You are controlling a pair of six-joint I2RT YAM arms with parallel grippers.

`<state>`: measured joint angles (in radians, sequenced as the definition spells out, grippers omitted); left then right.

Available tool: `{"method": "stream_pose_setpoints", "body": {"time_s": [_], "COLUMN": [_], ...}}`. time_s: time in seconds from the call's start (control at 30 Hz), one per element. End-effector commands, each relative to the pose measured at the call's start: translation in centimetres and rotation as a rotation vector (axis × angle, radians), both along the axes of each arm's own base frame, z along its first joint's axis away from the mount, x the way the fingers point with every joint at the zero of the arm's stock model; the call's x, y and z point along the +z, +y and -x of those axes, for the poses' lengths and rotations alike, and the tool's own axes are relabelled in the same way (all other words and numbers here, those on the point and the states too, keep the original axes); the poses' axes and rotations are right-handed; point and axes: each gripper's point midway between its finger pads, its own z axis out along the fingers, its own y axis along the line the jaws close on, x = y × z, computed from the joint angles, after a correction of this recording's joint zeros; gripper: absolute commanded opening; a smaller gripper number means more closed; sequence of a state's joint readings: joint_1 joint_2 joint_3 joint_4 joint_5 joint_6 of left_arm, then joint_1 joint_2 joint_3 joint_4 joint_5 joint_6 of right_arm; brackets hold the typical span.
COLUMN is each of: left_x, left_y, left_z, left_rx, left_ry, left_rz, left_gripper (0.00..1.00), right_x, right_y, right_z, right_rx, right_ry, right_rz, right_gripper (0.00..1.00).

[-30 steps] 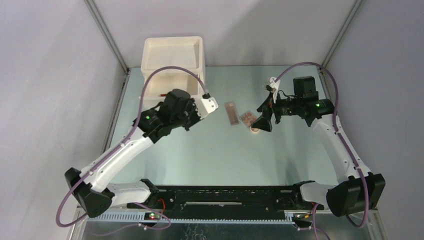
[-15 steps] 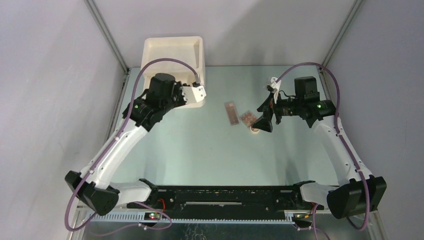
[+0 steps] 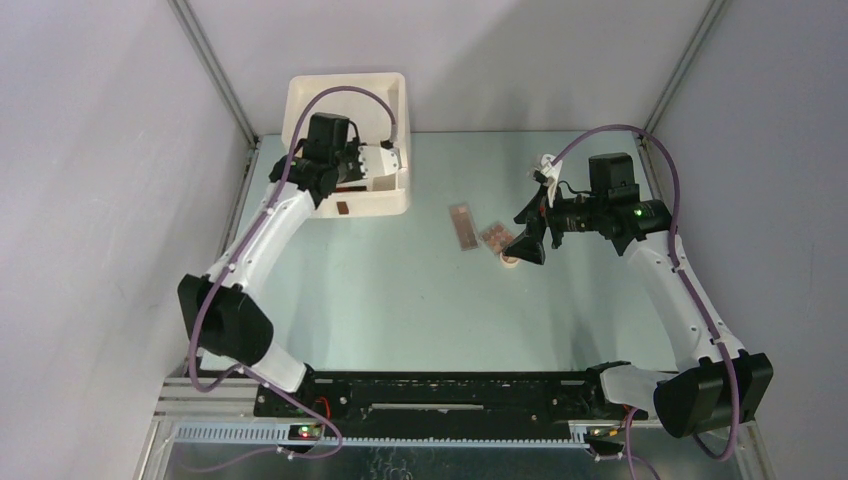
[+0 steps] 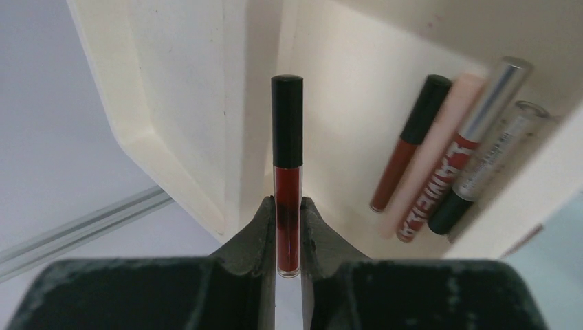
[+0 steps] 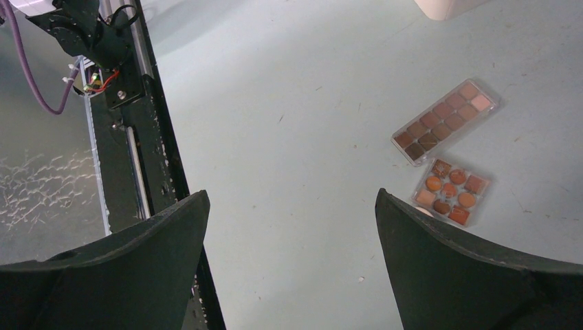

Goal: Organize the makeup
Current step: Place the lipstick in the drawer.

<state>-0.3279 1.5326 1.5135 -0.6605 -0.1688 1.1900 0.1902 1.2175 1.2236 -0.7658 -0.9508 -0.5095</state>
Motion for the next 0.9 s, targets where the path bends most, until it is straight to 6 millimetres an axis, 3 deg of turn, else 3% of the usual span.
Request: {"method": "stream_pose_setpoints", "body": {"time_s": [0.0, 0.2, 0.53, 0.7, 0.87], "left_x": [2.5, 0.5, -1.5, -1.2, 0.9], "left_y": [-0.1, 0.0, 0.2, 0.2, 0.2], "left_z": [-2.5, -4.1, -4.8, -4.7, -3.8], "left_rx": [-0.04, -0.04, -0.036, -0.031, -0.031], "left_ry": [-0.065, -0.018, 0.028, 0.021, -0.017], "left_rz": [0.01, 0.022, 0.04, 0.05, 0.088], "left_gripper": [0.0, 0.05, 0.17, 0.33, 0.56], "right_x": [0.5, 0.5, 0.4, 0.4, 0.3], "right_y": [-0.1, -0.1, -0.1, -0.1, -0.1], "right_z": [0.0, 0.0, 0.0, 0.0, 0.0], "right_rx": [0.004, 0.006, 0.007, 0.007, 0.008], "right_ry": [-0.026, -0.024, -0.022, -0.022, -0.022], "right_rz": [-0.01, -0.01, -0.006, -0.006, -0.006], "right_gripper": [0.99, 0.99, 0.99, 0.99, 1.0]}}
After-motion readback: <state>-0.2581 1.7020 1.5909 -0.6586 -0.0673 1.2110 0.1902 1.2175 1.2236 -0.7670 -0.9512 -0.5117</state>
